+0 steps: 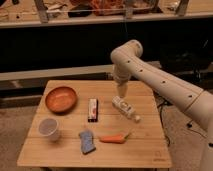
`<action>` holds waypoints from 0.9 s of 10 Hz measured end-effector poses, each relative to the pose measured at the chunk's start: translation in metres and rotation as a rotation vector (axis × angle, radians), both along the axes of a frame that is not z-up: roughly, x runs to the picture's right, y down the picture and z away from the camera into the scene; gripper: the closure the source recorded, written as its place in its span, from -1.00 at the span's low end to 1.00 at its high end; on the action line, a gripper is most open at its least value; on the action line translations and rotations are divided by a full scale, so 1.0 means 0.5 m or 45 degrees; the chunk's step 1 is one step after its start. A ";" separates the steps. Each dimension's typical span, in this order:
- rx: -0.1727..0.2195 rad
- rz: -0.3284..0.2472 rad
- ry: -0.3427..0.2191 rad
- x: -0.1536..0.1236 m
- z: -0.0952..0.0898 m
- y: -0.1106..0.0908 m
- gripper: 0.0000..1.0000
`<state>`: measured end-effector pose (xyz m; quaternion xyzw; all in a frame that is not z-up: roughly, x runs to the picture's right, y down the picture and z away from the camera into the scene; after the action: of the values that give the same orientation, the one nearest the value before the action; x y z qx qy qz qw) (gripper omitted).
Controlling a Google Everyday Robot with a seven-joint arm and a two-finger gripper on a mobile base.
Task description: Move the arm in a circular motion
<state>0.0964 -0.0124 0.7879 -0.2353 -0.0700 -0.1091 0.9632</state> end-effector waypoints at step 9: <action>-0.160 0.224 0.166 0.319 -0.028 0.181 -0.60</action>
<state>0.2557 0.0782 0.7738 -0.2949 -0.0341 -0.0042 0.9549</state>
